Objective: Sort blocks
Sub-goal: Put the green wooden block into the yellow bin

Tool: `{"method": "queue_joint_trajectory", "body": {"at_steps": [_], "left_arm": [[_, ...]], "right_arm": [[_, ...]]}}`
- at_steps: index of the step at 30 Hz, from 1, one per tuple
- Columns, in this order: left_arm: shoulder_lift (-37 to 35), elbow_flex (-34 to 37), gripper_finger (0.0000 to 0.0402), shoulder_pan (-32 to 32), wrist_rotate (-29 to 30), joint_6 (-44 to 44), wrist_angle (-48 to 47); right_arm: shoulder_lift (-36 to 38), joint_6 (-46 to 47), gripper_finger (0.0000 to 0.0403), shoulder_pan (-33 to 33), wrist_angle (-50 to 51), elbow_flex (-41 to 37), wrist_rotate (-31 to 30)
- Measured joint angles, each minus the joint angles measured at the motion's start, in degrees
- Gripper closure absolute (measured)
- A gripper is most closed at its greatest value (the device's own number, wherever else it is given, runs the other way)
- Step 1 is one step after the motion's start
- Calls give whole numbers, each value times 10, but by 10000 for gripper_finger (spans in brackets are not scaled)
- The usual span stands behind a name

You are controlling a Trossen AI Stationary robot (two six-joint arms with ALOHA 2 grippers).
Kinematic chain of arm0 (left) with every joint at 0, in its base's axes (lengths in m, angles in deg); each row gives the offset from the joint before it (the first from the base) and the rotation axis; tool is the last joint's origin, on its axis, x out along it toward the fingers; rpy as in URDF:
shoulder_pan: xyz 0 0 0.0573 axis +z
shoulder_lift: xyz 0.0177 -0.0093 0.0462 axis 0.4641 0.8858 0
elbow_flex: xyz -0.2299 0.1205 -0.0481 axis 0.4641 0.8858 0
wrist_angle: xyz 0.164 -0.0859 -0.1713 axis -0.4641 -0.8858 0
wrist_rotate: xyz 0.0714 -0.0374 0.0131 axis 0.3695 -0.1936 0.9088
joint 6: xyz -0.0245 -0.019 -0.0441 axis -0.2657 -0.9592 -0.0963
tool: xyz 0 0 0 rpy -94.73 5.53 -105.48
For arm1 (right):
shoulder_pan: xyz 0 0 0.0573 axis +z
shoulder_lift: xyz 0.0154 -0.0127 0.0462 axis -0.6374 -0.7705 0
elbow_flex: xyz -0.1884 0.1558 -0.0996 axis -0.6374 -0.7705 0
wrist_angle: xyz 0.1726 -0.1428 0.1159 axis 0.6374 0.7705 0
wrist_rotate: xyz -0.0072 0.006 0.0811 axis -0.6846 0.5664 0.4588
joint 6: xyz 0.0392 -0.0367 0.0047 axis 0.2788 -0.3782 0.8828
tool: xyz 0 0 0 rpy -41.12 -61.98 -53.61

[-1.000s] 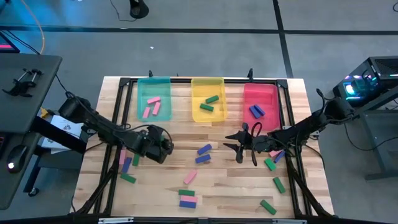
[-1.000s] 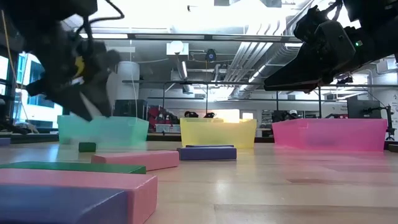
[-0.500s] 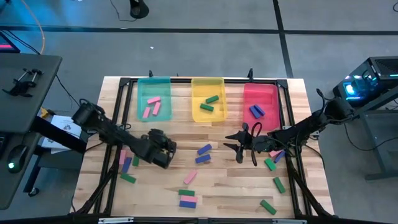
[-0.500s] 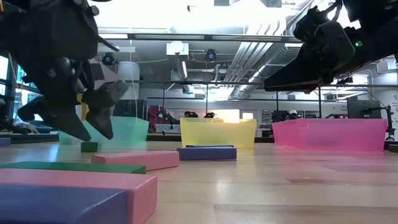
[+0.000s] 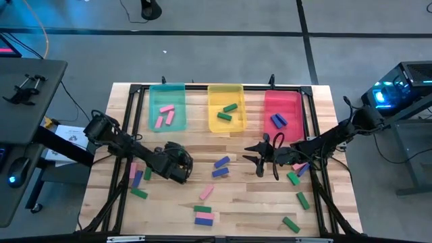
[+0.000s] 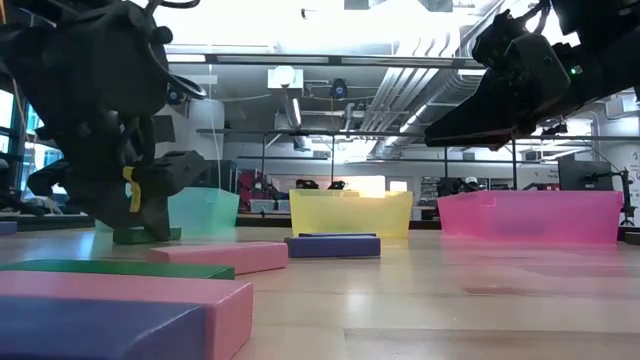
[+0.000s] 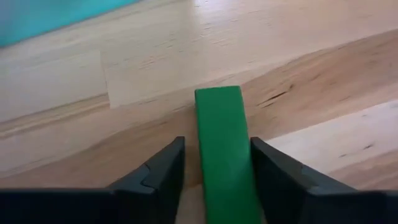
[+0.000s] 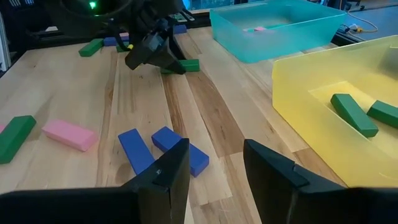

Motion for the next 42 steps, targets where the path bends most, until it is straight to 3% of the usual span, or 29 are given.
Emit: {"method": "queue_joint_trajectory", "body": {"at_steps": [5,10,16,19,24,33,42], "left_arm": [[-4,1,323,0,2,34,7],[-16,-10,328,5,25,160,102],[-24,-64,328,71,41,501,294],[-26,-108,328,130,-9,661,368],[-23,-200,328,258,-84,823,366],[70,-296,328,451,-258,902,338],[187,-364,328,518,-281,908,267]], "right_arm": [[0,0,268,0,0,0,0],[0,0,268,0,-2,0,0],[0,-3,268,0,-10,0,-2],[0,-6,268,0,-13,0,-12],[0,-7,268,1,-16,0,-16],[0,16,268,27,-16,0,-76],[1,74,268,66,-12,0,-96]]}}
